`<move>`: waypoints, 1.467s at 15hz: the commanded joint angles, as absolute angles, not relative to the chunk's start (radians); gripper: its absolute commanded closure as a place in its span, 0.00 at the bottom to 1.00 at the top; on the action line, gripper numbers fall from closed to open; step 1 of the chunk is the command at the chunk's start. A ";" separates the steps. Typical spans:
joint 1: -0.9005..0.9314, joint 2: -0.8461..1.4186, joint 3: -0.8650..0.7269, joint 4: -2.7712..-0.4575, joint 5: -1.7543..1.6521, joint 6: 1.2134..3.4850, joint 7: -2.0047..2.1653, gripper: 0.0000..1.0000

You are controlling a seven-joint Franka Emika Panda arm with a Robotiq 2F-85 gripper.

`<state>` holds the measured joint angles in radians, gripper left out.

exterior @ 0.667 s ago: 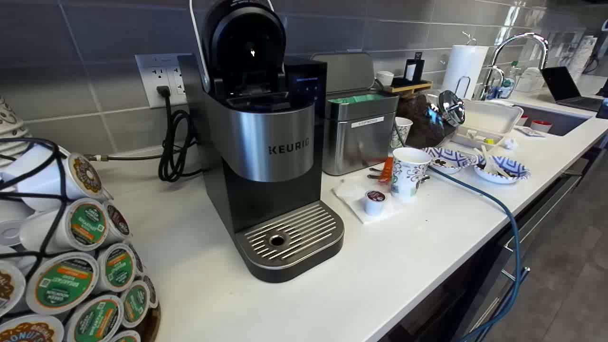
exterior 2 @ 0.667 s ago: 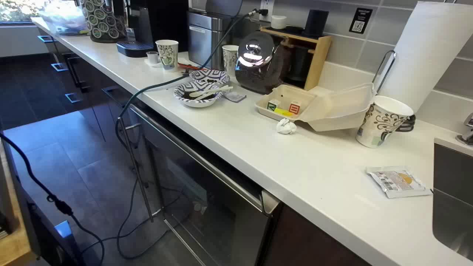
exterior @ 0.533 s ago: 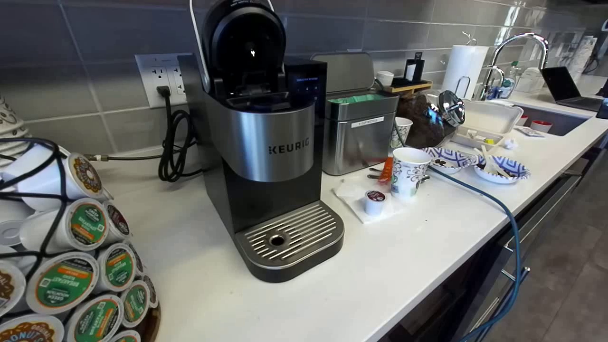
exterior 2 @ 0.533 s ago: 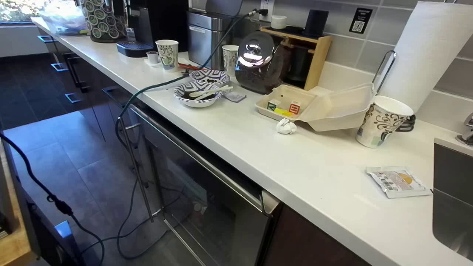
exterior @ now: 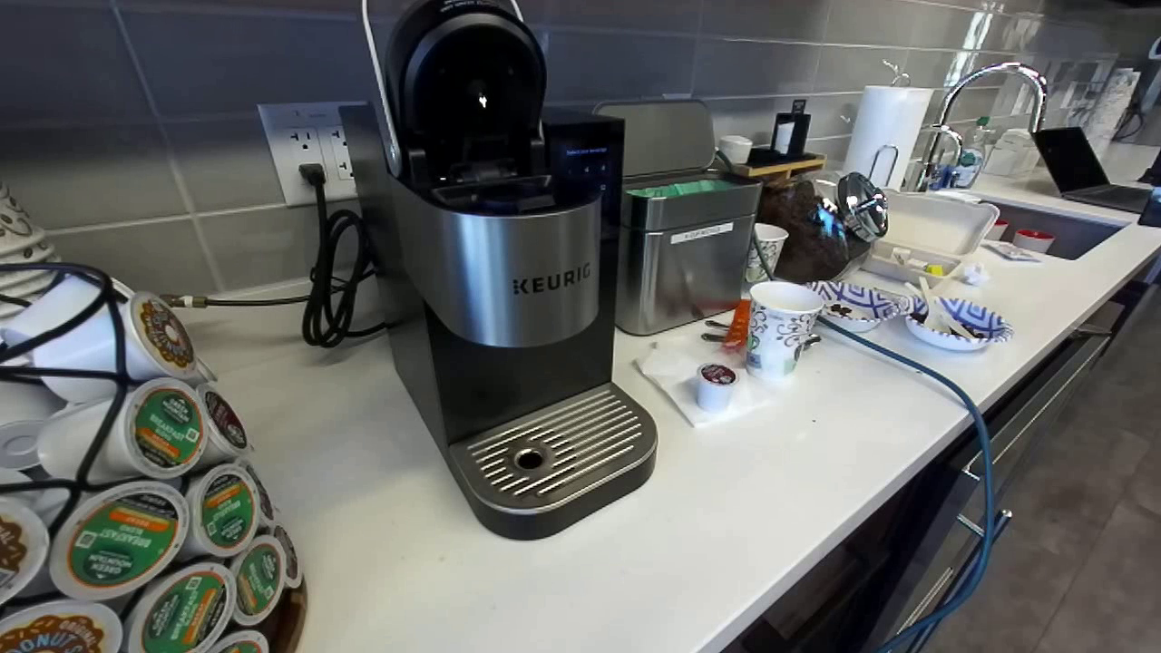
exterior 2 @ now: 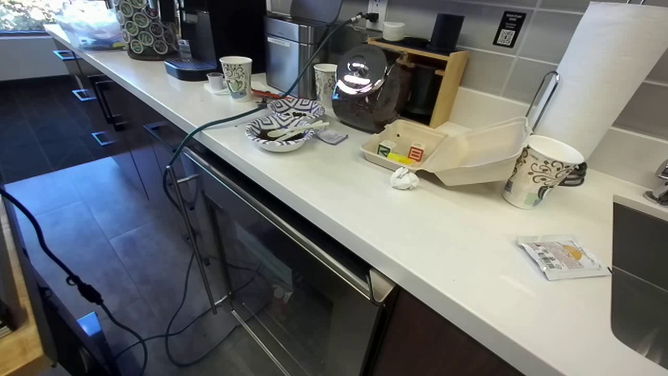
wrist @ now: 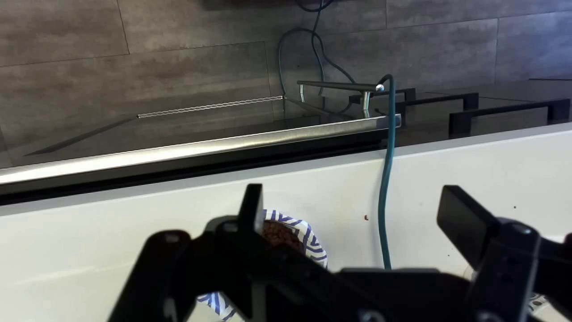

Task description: Place the creamer cup into the coffee machine

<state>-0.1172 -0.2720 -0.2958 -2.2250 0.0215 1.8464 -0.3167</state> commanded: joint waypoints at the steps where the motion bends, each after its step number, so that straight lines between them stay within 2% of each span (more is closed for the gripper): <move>1: -0.117 -0.246 -0.247 -2.202 -0.006 1.837 -0.325 0.00; 9: 0.019 -0.082 0.010 -2.025 -0.135 2.049 -0.243 0.00; 11: 0.040 -0.040 0.033 -1.980 -0.122 2.110 -0.260 0.00; 13: 0.062 0.016 0.061 -1.923 -0.150 2.018 -0.318 0.00; 14: 0.049 -0.047 0.048 -1.986 -0.113 2.077 -0.280 0.00; 19: 0.050 -0.035 0.047 -1.971 -0.114 2.072 -0.280 0.00; 22: 0.081 0.059 0.082 -1.920 -0.107 2.192 -0.216 0.00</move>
